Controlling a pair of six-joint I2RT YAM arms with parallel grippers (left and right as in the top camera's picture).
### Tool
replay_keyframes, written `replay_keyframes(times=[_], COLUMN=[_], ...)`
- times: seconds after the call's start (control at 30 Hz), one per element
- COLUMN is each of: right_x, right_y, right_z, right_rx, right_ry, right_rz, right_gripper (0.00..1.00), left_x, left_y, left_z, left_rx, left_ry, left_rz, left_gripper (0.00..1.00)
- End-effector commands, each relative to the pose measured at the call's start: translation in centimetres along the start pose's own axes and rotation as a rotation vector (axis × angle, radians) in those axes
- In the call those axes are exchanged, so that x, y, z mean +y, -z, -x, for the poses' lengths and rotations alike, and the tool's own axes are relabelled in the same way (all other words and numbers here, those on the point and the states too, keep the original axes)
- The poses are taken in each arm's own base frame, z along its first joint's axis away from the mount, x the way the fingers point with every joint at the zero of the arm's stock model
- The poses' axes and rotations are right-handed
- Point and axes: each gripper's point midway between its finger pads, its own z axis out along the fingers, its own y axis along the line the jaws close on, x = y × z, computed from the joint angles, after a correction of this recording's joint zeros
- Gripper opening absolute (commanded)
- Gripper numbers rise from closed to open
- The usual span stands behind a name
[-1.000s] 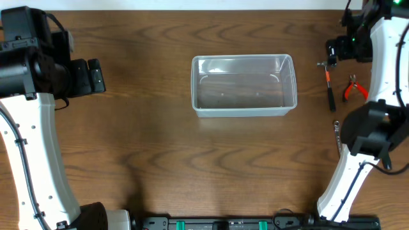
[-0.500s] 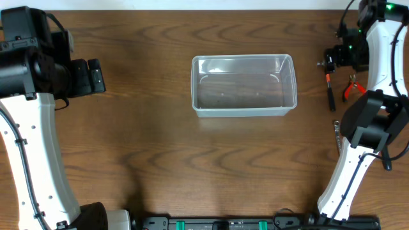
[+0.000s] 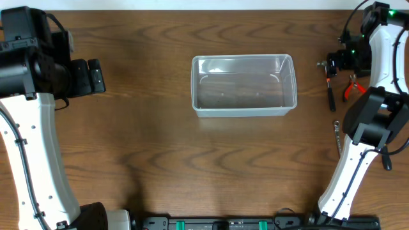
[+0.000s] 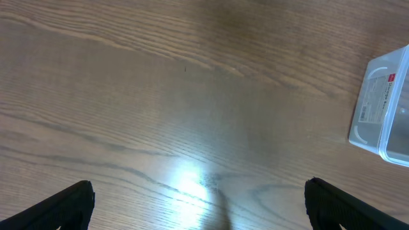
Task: Pack container
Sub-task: 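Lower the right gripper onto the red-handled hammer's handle below the head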
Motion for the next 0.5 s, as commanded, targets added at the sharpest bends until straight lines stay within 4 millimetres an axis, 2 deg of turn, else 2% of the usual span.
replay_keyframes(times=[0.0,0.2,0.47], right_x=[0.5,0.2,1.2], right_y=[-0.7,-0.7,-1.8], right_z=[0.5,1.1,1.4], right_rx=[-0.002,-0.026,-0.006], right_ry=[0.003,-0.068,-0.040], right_rz=[0.003,-0.010,-0.025], right_gripper=[0.99,0.99,0.99], left_x=[0.1,0.1,0.1], left_y=[0.3,0.3,0.3], left_z=[0.3,0.3,0.3], left_rx=[-0.012,-0.012,-0.012], left_ry=[0.013,0.013,0.013], left_rz=[0.002,0.002,0.002], left_gripper=[0.98,0.98,0.98])
